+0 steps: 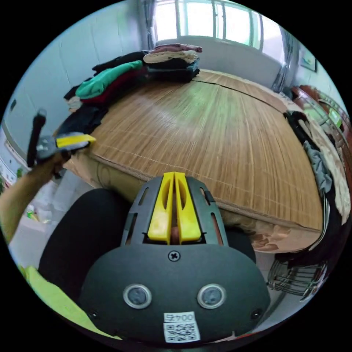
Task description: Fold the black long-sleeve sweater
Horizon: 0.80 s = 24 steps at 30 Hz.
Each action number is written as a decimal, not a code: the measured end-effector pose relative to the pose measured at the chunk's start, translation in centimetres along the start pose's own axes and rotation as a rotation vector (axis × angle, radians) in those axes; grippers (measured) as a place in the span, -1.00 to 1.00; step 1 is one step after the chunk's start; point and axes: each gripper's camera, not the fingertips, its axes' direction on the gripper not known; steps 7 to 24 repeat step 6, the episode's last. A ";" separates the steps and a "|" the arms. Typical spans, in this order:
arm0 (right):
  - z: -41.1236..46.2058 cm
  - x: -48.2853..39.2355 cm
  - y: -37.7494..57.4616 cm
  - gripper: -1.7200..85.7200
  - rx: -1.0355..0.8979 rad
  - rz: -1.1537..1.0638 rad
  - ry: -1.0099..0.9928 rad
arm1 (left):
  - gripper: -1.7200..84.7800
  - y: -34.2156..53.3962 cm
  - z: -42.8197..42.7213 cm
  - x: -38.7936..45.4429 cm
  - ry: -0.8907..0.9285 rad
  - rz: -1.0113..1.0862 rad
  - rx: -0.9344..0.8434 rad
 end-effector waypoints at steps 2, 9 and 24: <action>-4.9 5.4 1.0 -0.96 0.173 0.184 -0.028 | -0.95 -1.7 1.7 3.7 -0.108 0.019 -0.001; -11.6 17.2 5.3 -0.89 0.388 0.475 -0.028 | -0.95 -5.4 4.6 6.7 -0.204 -0.007 -0.058; -11.6 17.2 5.3 -0.89 0.388 0.475 -0.028 | -0.95 -5.4 4.6 6.7 -0.204 -0.007 -0.058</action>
